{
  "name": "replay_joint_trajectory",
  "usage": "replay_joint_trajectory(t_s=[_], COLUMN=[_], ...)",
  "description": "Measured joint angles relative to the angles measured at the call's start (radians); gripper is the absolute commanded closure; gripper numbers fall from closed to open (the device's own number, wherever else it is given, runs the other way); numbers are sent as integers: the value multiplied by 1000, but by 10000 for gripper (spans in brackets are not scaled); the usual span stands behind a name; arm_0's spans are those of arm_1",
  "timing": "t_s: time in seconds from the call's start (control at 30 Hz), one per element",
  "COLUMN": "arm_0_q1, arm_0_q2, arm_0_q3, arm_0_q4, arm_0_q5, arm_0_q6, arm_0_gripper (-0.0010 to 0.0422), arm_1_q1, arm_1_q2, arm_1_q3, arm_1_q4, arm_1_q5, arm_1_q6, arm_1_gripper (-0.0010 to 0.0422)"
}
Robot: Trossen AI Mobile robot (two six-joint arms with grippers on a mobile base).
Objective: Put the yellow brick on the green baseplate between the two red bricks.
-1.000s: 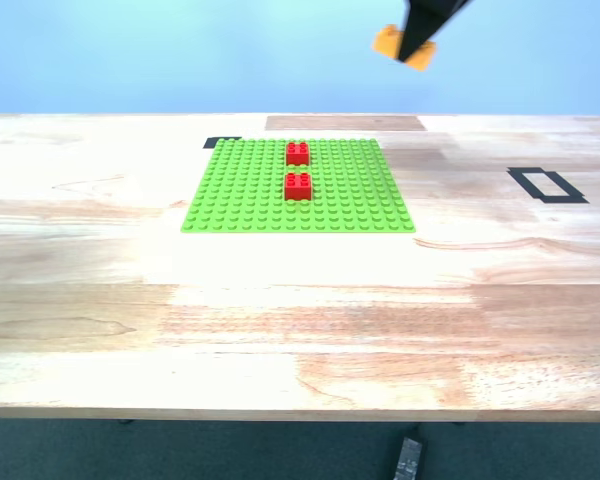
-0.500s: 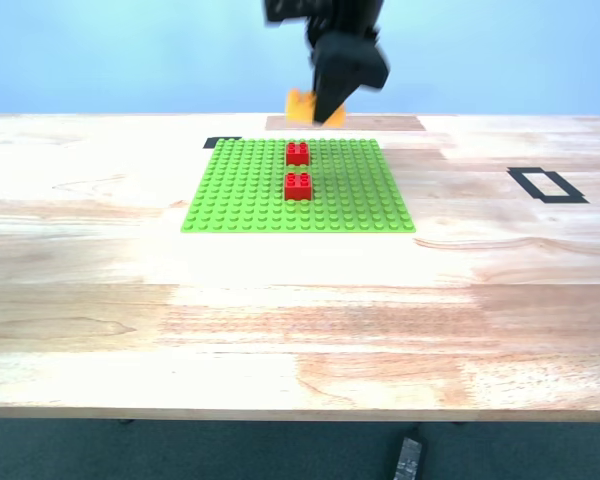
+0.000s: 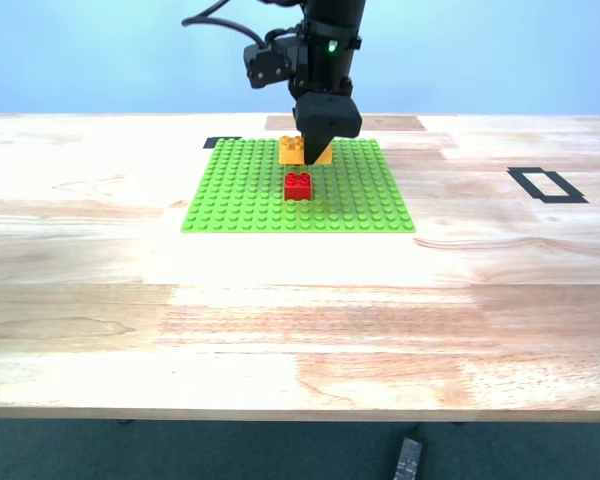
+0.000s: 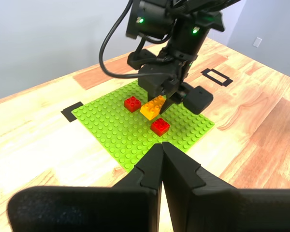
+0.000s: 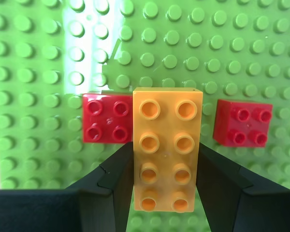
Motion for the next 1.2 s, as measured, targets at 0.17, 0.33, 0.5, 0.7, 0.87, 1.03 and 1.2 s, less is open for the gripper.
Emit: replay_joint_trajectory(t_s=[0.17,0.33,0.5,0.7,0.87,1.03,1.2], arm_0_q1=[0,0,0,0,0,0,0], arm_0_q2=[0,0,0,0,0,0,0], arm_0_q3=[0,0,0,0,0,0,0], arm_0_q4=[-1,-3,-6,-7,-7,-6,-6], arm_0_q5=[0,0,0,0,0,0,0], arm_0_q6=[7,26,26,26,26,26,26], arm_0_gripper=[413,412,413,413,412,413,412], arm_1_q1=[-1,-11,-32,-45,-45,-45,-43], arm_1_q2=[53,62,62,56,54,53,52], arm_1_q3=[50,48,33,26,25,13,3], arm_1_q4=[5,13,27,48,59,61,76], arm_1_q5=[-8,-7,-9,-38,-44,-57,-62], arm_1_q6=[21,21,26,43,51,51,51], arm_1_gripper=[403,397,358,280,235,233,233])
